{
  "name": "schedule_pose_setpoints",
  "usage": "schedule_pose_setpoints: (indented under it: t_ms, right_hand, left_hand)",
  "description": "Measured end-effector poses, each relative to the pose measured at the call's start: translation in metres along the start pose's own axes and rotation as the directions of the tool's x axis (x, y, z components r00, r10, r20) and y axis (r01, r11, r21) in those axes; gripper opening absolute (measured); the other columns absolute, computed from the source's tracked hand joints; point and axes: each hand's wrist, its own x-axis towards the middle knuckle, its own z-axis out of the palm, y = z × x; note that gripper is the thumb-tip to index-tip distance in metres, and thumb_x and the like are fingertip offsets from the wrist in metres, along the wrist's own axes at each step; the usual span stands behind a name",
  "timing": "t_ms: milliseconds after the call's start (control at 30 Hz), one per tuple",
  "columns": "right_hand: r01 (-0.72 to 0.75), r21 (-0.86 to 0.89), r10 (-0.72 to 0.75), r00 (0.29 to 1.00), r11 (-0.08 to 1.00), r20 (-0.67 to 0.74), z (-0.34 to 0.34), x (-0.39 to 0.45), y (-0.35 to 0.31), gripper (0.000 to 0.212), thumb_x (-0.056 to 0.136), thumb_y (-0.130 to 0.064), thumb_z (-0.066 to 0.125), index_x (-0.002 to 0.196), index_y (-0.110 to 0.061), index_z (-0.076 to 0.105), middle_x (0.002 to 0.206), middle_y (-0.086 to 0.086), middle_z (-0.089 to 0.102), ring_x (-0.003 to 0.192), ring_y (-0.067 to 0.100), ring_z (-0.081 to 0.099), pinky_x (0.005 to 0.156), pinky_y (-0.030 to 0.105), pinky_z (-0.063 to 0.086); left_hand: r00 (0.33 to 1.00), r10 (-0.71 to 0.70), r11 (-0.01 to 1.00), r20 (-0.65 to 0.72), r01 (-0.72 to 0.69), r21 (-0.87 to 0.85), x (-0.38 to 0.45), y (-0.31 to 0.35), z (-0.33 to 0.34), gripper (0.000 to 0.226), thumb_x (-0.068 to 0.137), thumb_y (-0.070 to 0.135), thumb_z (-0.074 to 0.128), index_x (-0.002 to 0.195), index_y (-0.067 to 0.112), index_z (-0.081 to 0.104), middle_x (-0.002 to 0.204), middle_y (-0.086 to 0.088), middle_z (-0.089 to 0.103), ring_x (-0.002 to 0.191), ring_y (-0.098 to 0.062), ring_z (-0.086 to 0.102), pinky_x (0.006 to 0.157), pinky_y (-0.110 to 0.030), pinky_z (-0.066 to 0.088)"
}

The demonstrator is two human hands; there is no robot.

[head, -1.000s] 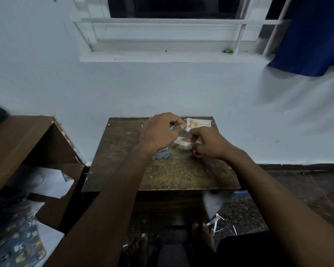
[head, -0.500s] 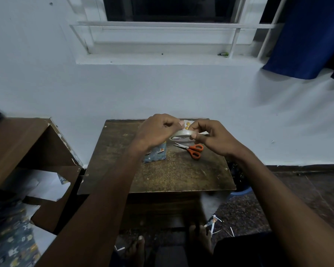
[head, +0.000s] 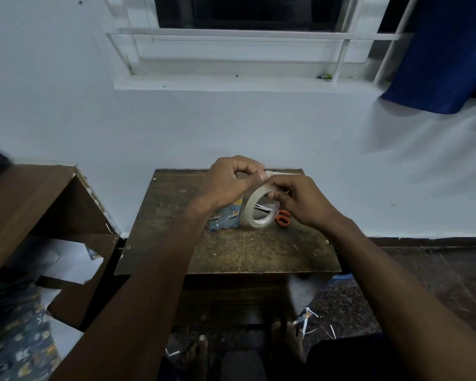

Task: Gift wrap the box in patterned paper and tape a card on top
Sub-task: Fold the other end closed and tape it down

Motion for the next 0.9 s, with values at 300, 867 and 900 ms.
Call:
schedule_pose_setpoints:
  t_ms: [300, 867, 900]
  right_hand:
    - [-0.117, -0.051, 0.118, 0.993, 0.992, 0.016, 0.026, 0.008, -0.003, 0.018, 0.097, 0.000, 0.061, 0.096, -0.010, 0.076, 0.083, 0.000, 0.073, 0.075, 0.012, 0.066, 0.071, 0.033, 0.051]
    - [-0.360, -0.551, 0.446, 0.895, 0.753, 0.024, 0.018, -0.002, 0.012, 0.019, 0.086, -0.027, 0.080, 0.102, -0.017, 0.075, 0.102, 0.006, 0.072, 0.094, 0.027, 0.068, 0.078, 0.040, 0.060]
    - [-0.340, -0.570, 0.432, 0.902, 0.748, 0.028, 0.020, -0.002, 0.011, 0.020, 0.088, -0.029, 0.078, 0.102, -0.016, 0.074, 0.102, 0.007, 0.072, 0.094, 0.027, 0.068, 0.079, 0.041, 0.060]
  left_hand:
    - [0.997, -0.014, 0.997, -0.077, 0.008, -0.077, -0.007, 0.005, -0.004, 0.008, 0.097, 0.024, 0.077, 0.100, 0.019, 0.082, 0.098, 0.008, 0.080, 0.096, -0.008, 0.075, 0.089, -0.029, 0.058]
    - [0.998, -0.007, 0.995, 0.067, 0.000, 0.098, -0.010, 0.008, -0.004, 0.025, 0.086, 0.020, 0.086, 0.107, 0.025, 0.076, 0.083, 0.008, 0.081, 0.094, -0.005, 0.077, 0.102, -0.036, 0.053]
    - [0.998, -0.004, 0.995, 0.067, -0.003, 0.102, -0.009, 0.008, -0.004, 0.024, 0.086, 0.021, 0.086, 0.107, 0.026, 0.076, 0.083, 0.009, 0.081, 0.095, -0.005, 0.076, 0.104, -0.037, 0.052]
